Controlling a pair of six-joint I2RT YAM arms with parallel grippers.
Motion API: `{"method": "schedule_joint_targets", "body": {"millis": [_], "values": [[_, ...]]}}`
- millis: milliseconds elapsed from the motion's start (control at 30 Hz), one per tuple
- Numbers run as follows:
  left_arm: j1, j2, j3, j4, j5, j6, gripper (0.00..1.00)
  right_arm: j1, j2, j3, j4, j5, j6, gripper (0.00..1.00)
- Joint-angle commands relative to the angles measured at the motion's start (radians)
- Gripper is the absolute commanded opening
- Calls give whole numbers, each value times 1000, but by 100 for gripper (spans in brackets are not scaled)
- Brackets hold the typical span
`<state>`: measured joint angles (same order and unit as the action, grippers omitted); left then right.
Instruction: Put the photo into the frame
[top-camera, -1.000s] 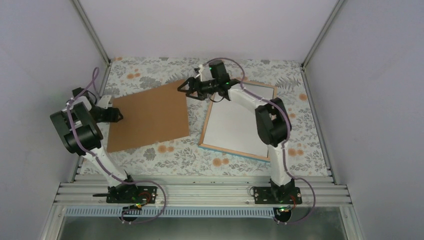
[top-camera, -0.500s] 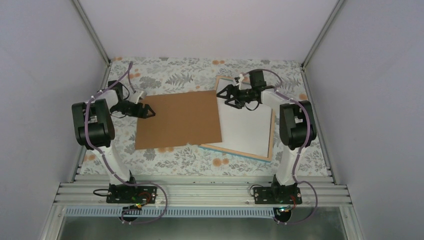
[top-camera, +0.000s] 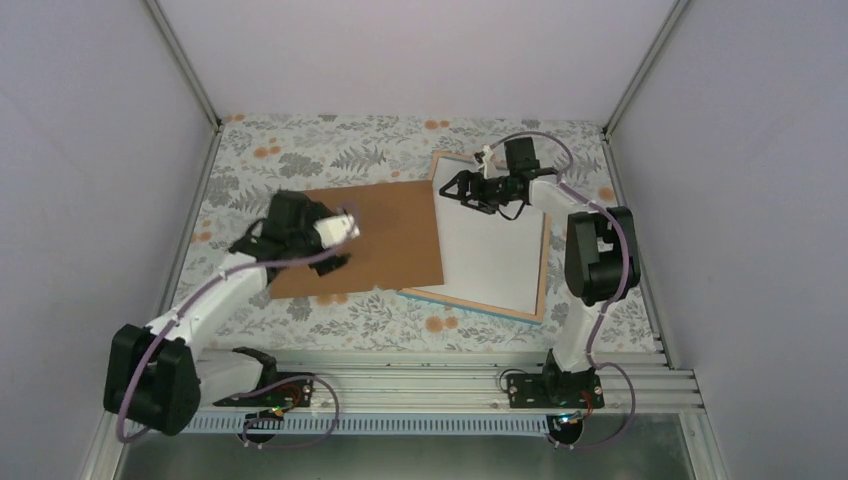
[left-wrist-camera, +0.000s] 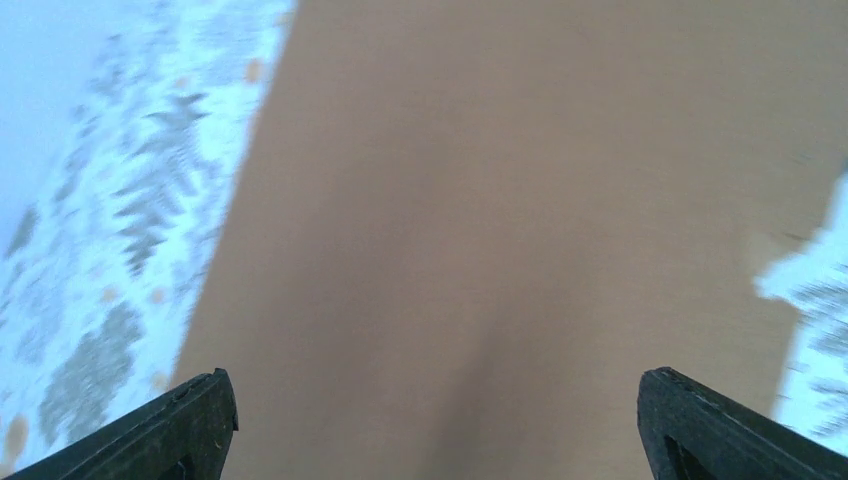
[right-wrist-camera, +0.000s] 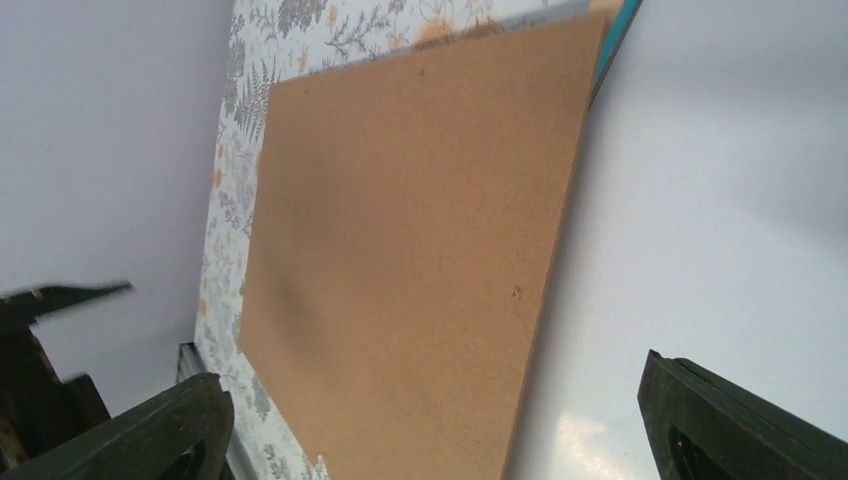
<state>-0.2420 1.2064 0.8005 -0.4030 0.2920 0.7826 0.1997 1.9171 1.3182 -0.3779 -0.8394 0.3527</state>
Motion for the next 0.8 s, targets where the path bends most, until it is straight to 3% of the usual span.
{"method": "schedule_joint_targets", "body": {"millis": [0,167,300,533,767], "values": [[-214,-59,-162,126,-248,85,100,-34,-58,62,-53,53,-128,100],[-508,-85,-271,186,-362,34,100,-65,-85,100,-84,93,-200,100],[-649,-25,-328,283,-495,7,100,-95,-110,141,-98,177,-243,100],[-700,147,-442,580,-723,63,93,-148,-161,183,-105,261,-281,100],[-700,308,-507,831,-835,128,79,-158,-215,142,-107,311,-309,100]]}}
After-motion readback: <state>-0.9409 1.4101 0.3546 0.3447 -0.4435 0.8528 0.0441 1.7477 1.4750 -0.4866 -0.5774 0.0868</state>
